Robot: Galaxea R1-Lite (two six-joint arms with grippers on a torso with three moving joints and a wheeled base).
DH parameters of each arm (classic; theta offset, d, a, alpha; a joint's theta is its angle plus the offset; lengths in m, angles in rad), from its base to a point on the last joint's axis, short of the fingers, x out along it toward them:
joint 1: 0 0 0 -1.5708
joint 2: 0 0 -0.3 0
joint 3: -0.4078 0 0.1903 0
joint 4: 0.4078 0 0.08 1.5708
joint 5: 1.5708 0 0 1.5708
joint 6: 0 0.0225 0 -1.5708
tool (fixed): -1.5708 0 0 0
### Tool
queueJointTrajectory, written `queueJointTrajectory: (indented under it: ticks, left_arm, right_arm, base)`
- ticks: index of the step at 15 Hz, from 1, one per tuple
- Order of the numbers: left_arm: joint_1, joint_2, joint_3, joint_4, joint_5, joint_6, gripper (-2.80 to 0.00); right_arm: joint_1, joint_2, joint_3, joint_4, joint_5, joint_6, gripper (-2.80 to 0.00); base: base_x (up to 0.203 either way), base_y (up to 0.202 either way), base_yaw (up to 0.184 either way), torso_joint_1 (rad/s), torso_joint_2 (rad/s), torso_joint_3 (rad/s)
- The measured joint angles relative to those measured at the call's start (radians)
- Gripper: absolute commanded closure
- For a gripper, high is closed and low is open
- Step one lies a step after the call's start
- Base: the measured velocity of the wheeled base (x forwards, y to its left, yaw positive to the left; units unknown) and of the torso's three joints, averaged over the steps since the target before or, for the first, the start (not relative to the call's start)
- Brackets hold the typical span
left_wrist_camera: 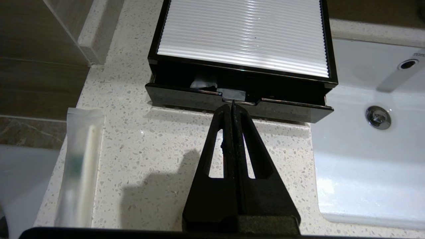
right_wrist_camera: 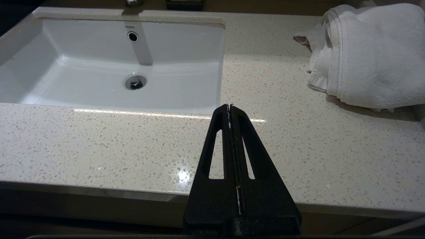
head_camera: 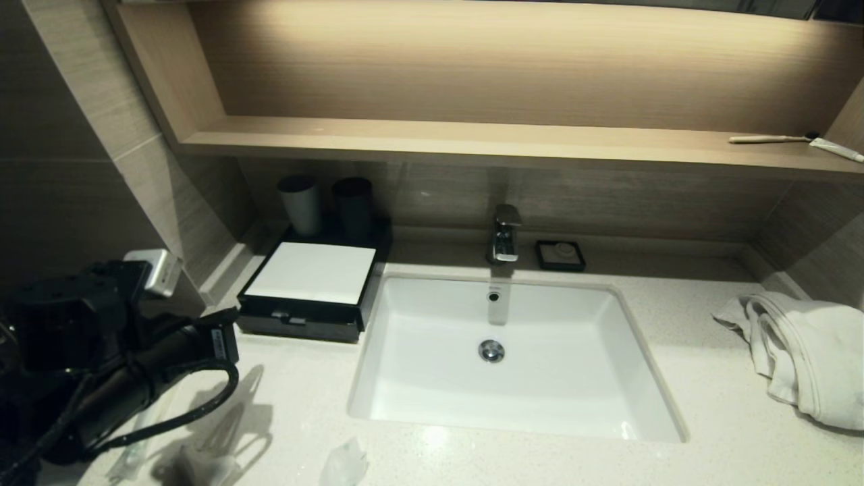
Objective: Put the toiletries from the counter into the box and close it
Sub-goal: Open the drawer
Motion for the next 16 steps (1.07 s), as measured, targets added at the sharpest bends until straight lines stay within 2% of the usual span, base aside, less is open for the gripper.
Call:
queueJointTrajectory:
  ticks: [2,8,13,16]
  left_arm:
    - [-0.002,0.062,0.026,-0.091,0.006,-0.001,0.0]
    - [-0.028,0.173,0.04,-0.159,0.021,-0.016,0.0]
    - [-0.042,0.274,0.074,-0.318,0.038,-0.009,0.0]
    - [-0.045,0.329,0.08,-0.375,0.039,-0.006,0.0]
  right_arm:
    - [0.0,0.0,0.0,0.0,0.0,0.0,0.0]
    - [0.0,0.0,0.0,0.0,0.0,0.0,0.0]
    - [0.0,0.0,0.0,0.0,-0.001,0.0,0.0]
    - [0.0,0.0,0.0,0.0,-0.001,0.0,0.0]
  base:
    - [0.0,0.0,0.0,0.0,0.0,0.0]
    - [0.0,0.0,0.0,0.0,0.0,0.0]
    - [0.0,0.0,0.0,0.0,0.0,0.0]
    - [0.0,0.0,0.0,0.0,0.0,0.0]
